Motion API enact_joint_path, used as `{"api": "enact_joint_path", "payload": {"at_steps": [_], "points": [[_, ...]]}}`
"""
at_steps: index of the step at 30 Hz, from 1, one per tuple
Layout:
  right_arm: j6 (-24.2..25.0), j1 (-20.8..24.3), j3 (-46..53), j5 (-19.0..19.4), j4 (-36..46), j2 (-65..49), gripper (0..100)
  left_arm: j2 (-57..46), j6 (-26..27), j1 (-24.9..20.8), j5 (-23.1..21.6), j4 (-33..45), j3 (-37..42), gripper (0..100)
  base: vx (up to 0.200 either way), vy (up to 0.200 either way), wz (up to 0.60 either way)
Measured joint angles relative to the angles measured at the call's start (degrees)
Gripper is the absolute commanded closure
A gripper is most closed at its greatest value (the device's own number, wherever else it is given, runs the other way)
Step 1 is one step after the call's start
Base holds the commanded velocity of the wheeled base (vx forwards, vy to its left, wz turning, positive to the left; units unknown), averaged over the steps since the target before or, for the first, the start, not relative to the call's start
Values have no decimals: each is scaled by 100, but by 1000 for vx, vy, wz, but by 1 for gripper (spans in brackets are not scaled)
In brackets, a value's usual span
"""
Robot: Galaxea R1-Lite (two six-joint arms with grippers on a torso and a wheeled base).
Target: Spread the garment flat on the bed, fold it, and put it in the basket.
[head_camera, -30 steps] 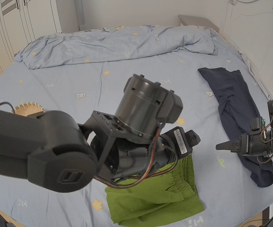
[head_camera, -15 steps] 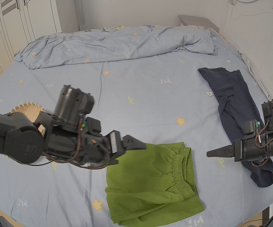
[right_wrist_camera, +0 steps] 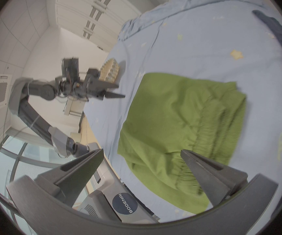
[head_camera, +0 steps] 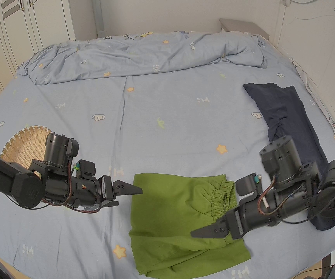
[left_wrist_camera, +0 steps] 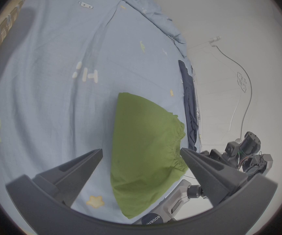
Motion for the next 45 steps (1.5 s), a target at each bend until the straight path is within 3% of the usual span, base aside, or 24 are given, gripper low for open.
{"api": "enact_joint_path", "payload": {"at_steps": [5,10,28,34,45], "points": [[11,291,22,21,-77,535,0,413,49,66,-46,-217,-151,0,0,0,0],[-11,308,188,24,-69,837,0,642,46,63,-63,-246,-300,0,0,0,0],[-82,-527,717,194,-112,1100,0,1001,-33,-614,-101,-494,-316,0,0,0,0],[-89,-690,711,500,-110,1083,0,1073,-40,-920,-82,-507,-273,0,0,0,0],[-90,-751,708,508,-102,979,0,1357,-88,-1185,-55,-729,-262,0,0,0,0]]}}
